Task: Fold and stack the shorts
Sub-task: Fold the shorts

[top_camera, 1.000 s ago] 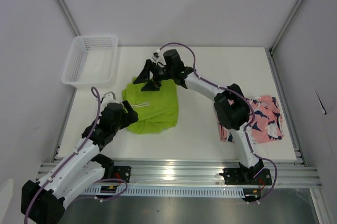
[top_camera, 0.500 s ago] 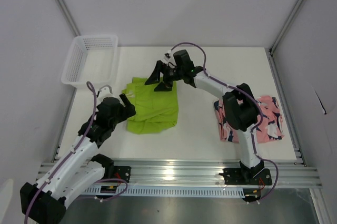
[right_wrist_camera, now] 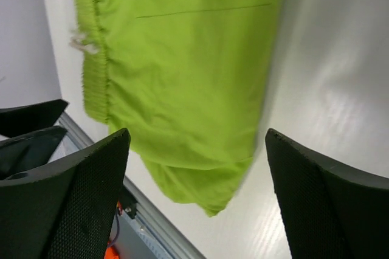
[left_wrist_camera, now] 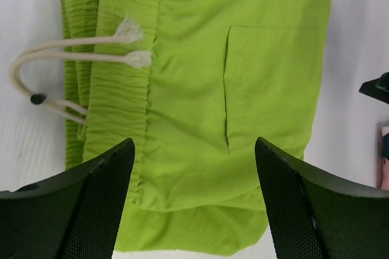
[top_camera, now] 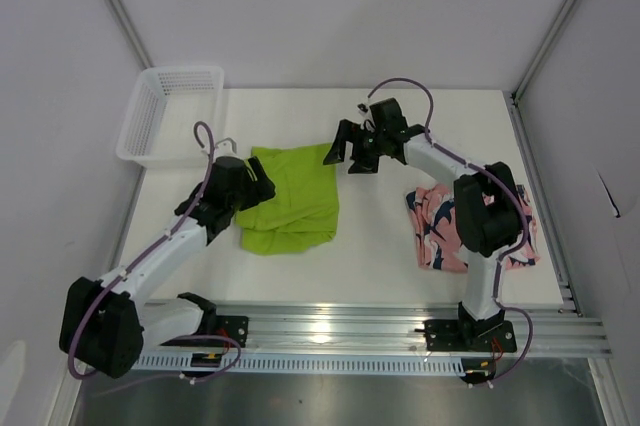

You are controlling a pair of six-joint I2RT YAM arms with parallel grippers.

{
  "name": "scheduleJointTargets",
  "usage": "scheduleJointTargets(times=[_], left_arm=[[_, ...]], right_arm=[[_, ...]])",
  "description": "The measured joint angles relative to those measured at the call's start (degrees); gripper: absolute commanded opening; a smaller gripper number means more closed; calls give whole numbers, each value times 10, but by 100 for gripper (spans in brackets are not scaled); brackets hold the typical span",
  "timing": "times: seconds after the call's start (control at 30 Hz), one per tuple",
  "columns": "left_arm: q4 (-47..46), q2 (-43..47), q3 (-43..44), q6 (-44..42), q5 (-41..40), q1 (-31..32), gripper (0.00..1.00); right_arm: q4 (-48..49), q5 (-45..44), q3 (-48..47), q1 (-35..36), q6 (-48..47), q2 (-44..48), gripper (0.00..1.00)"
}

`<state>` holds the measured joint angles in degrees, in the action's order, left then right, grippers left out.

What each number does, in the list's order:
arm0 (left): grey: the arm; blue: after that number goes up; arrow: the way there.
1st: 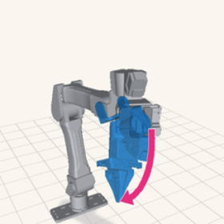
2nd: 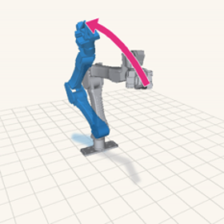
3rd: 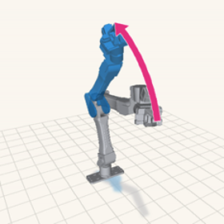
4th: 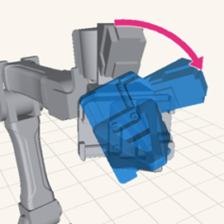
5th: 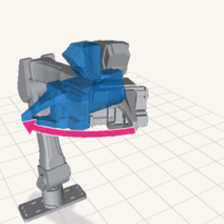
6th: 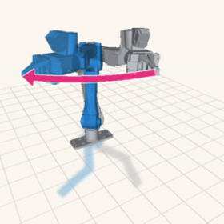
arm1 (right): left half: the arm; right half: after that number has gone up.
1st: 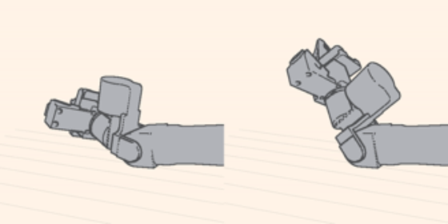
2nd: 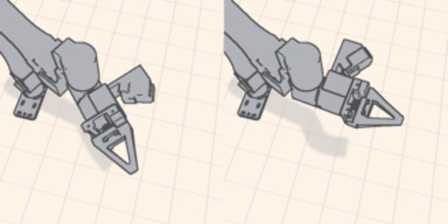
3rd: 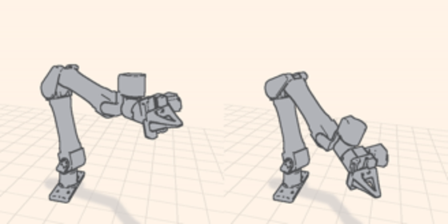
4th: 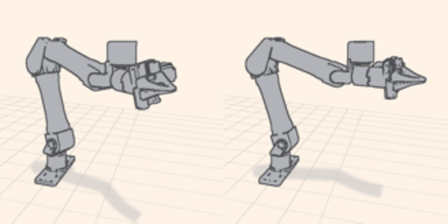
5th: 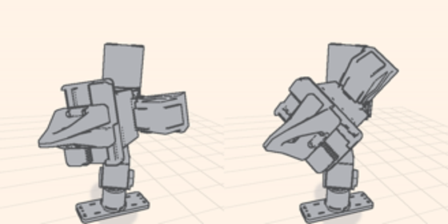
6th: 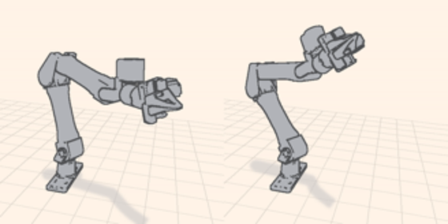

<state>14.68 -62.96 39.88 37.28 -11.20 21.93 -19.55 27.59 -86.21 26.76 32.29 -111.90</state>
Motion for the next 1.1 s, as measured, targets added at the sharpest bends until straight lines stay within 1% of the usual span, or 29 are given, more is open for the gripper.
scheduleJointTargets(times=[0.2, 0.33, 0.47, 0.57, 0.67, 0.7, 0.77, 0.8, 0.87, 0.9, 0.97, 1.03, 1.07, 1.1], left_arm=[[-35, -87, 20, -4, -1, 0, 80], [-51, -140, 20, -5, -1, 0, 79], [-71, -177, 19, -5, 0, 0, 78], [-90, -194, 19, -4, 2, -1, 77], [-106, -203, 19, -5, 10, -1, 77], [-110, -206, 19, -7, 10, -1, 76], [-113, -210, 20, -14, 11, -1, 76], [-112, -215, 23, -16, 10, -1, 76], [-112, -229, 36, -24, 9, -1, 75], [-112, -237, 44, -28, 9, -2, 75], [-117, -249, 56, -33, 10, -2, 75], [-120, -251, 62, -35, 14, -2, 75], [-120, -251, 65, -37, 17, -2, 75], [-120, -251, 70, -40, 24, -2, 75]], right_arm=[[33, 5, 2, -33, -15, -56, 82], [80, 34, 9, -33, -13, -88, 78], [142, 71, 28, -30, 0, -113, 75], [170, 84, 37, -26, 6, -123, 70], [187, 89, 40, -19, 9, -129, 56], [194, 89, 44, -16, 11, -129, 45], [216, 88, 62, -13, 16, -128, 34], [229, 86, 79, -10, 20, -126, 23], [259, 86, 124, -6, 34, -116, 10], [273, 83, 149, -3, 40, -104, 0], [297, 65, 203, 5, 52, -73, 0], [338, 43, 283, 21, 73, -24, 0], [352, 31, 318, 31, 84, -2, 5], [381, 8, 370, 45, 99, 31, 15]])
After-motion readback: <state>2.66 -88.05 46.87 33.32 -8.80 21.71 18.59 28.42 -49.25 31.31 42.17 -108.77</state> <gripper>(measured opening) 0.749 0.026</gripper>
